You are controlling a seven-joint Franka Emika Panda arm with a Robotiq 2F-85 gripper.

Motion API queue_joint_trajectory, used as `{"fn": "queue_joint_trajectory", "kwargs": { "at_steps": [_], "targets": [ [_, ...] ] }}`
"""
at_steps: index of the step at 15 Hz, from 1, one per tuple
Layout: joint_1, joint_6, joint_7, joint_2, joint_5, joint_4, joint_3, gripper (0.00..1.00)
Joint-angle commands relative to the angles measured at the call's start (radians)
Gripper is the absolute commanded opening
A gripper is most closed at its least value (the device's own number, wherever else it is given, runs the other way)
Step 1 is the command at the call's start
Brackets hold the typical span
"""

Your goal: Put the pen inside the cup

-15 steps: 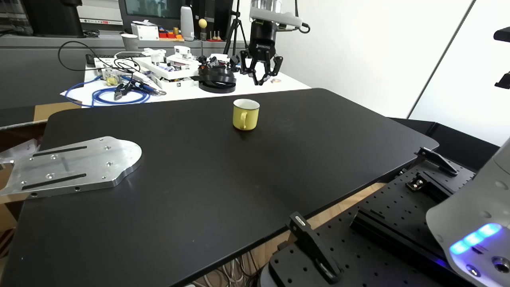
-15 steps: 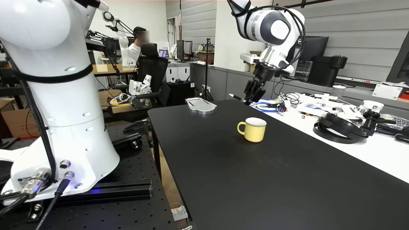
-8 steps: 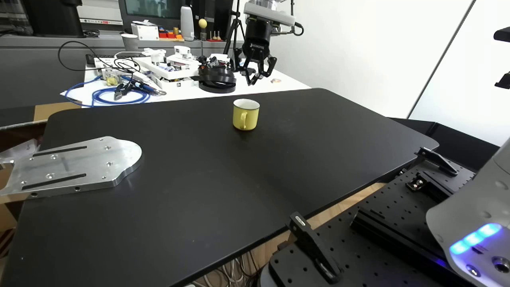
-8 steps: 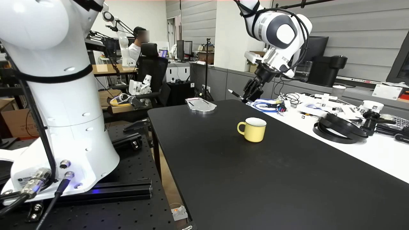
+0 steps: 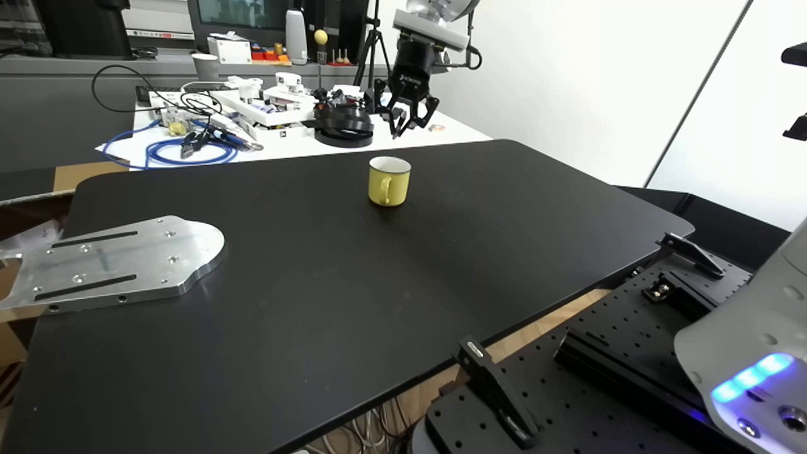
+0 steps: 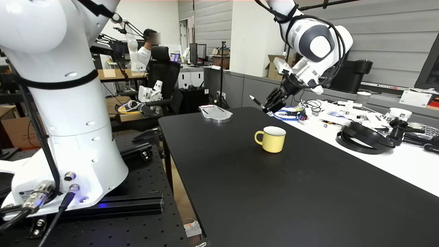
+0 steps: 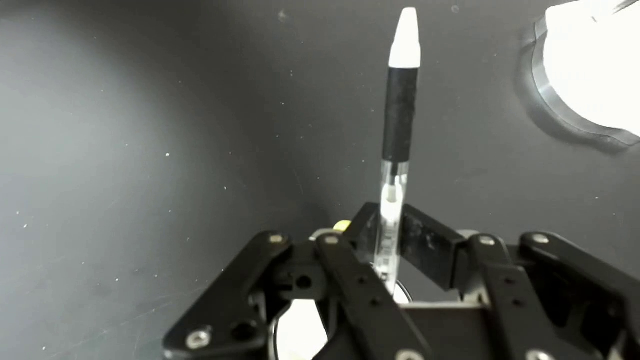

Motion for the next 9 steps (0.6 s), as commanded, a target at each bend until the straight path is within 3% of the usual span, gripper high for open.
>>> {"fn": "queue_joint_trajectory", "kwargs": {
  "at_steps": [1, 9],
  "targets": [
    [-0.041, -0.081, 0.013, 0.079, 0.048, 0.103, 0.013, 0.04],
    [-0.08, -0.115, 0.018, 0.183, 0.122, 0.196, 0.02, 0.04]
  ]
}}
